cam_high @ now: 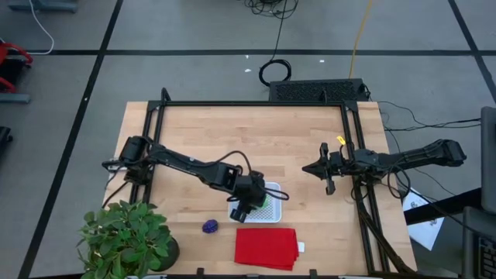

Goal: Pick and placing Produce into tupperware
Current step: Put the green pear into the white bin

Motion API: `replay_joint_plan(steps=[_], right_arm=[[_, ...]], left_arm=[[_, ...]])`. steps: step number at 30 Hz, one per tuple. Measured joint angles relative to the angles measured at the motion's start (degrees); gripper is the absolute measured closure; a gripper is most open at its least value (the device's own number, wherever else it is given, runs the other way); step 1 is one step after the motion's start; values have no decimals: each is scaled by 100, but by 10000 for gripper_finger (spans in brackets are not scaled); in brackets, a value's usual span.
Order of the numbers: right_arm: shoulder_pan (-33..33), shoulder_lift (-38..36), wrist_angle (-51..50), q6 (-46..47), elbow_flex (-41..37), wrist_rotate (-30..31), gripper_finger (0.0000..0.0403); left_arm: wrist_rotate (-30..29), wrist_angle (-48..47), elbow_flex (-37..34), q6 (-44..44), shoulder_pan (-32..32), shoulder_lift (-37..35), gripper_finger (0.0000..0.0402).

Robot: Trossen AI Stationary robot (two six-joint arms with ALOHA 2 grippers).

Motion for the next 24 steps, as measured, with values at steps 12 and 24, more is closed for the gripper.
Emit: replay_joint_plan(steps=[12, 24], right_arm=[[0, 9, -7, 2, 0, 0, 403], [0, 9, -4, -15, 0, 0, 403]], left_arm=[[73, -698, 0, -295, 15, 0, 198], [259, -328, -2, -124, 71, 0, 203]])
